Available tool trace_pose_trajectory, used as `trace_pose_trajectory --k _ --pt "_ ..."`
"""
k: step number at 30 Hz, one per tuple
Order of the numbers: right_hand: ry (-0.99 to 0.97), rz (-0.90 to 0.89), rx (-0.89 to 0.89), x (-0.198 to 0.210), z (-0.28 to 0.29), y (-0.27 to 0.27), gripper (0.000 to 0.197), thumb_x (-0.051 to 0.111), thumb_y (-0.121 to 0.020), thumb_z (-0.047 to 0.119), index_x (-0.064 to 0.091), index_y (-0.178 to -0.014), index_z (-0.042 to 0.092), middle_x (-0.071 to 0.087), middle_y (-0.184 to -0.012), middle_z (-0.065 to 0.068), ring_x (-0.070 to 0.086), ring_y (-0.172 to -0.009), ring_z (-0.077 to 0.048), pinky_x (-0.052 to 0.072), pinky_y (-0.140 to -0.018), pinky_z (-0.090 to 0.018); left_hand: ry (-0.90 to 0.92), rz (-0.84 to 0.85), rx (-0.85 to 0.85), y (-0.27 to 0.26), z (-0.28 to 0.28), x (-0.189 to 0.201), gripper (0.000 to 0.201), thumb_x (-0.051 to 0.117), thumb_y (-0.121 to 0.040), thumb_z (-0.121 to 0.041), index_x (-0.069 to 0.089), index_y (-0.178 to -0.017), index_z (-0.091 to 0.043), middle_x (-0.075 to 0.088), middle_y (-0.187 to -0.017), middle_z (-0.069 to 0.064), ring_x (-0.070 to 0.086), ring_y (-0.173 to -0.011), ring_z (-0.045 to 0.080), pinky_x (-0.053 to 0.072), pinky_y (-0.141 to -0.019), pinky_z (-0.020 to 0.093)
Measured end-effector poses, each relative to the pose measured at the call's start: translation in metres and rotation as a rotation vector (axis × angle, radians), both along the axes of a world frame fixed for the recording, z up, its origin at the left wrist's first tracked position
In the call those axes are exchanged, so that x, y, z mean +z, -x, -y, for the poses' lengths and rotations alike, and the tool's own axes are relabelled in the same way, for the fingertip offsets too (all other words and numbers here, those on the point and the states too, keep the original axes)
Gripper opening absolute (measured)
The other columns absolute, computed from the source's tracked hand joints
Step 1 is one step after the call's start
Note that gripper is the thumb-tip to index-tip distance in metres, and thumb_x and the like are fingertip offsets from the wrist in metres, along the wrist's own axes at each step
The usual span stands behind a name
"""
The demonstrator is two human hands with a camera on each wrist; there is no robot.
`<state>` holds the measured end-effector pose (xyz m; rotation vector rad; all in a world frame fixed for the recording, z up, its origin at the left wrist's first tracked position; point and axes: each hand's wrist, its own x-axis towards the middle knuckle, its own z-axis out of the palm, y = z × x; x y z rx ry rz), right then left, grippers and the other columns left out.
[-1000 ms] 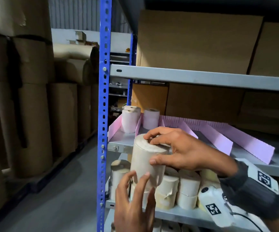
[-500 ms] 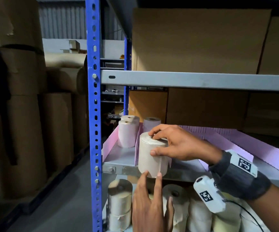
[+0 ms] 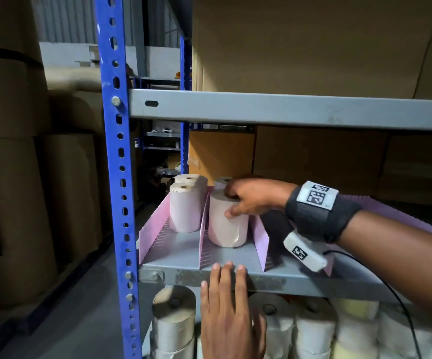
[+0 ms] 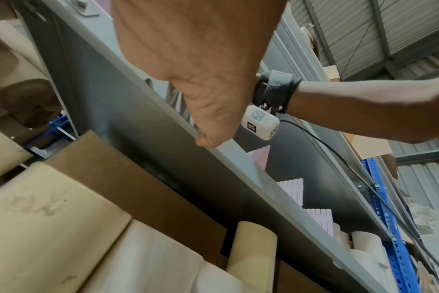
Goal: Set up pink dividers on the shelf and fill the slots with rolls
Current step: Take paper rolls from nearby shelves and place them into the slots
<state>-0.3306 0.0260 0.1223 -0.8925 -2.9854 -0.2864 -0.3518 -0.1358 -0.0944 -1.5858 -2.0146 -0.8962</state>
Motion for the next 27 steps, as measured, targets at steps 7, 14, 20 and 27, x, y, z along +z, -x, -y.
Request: trace_pose_trajectory --k 7,14,20,27 --pt "-0.048 -0.042 0.011 -0.003 -0.039 0.013 0.043 0.073 -0.084 0.043 0.065 -0.097 0.002 0.049 -0.097 0.012 0.052 -0.077 -0.016 0.033 -0.052 -0.015 -0.095 -0.056 0.013 0.011 -0.002 -0.011 0.06 0.057 -0.073 -0.035 0.073 -0.127 -0.014 0.068 -0.134 0.009 0.063 -0.126 0.035 0.04 -0.104 0.05" --pt "-0.007 -0.066 -0.018 -0.005 -0.048 0.013 0.048 0.075 -0.08 0.045 0.066 -0.104 0.004 0.07 -0.103 -0.01 0.065 -0.094 -0.03 0.054 -0.084 -0.04 -0.095 -0.068 0.041 0.01 0.001 -0.007 0.061 0.065 -0.067 -0.032 0.074 -0.125 -0.015 0.069 -0.133 0.007 0.065 -0.124 0.034 0.041 -0.102 0.048" --pt "-0.024 -0.034 -0.015 -0.004 -0.048 0.014 0.04 0.074 -0.082 0.045 0.059 -0.081 0.008 0.067 -0.092 -0.01 0.063 -0.084 -0.029 0.053 -0.076 -0.038 -0.067 -0.045 0.022 0.01 0.003 -0.003 0.061 0.068 -0.065 -0.03 0.075 -0.124 -0.015 0.07 -0.132 0.006 0.066 -0.123 0.033 0.042 -0.101 0.047" --pt "0.013 -0.024 -0.04 -0.002 -0.042 0.011 0.041 0.071 -0.087 0.042 0.064 -0.101 0.004 0.068 -0.102 -0.011 0.064 -0.092 -0.03 0.052 -0.081 -0.037 0.009 -0.021 -0.012 0.007 0.012 0.007 0.058 0.052 -0.075 -0.034 0.074 -0.125 -0.014 0.069 -0.132 0.007 0.066 -0.122 0.034 0.04 -0.101 0.046"
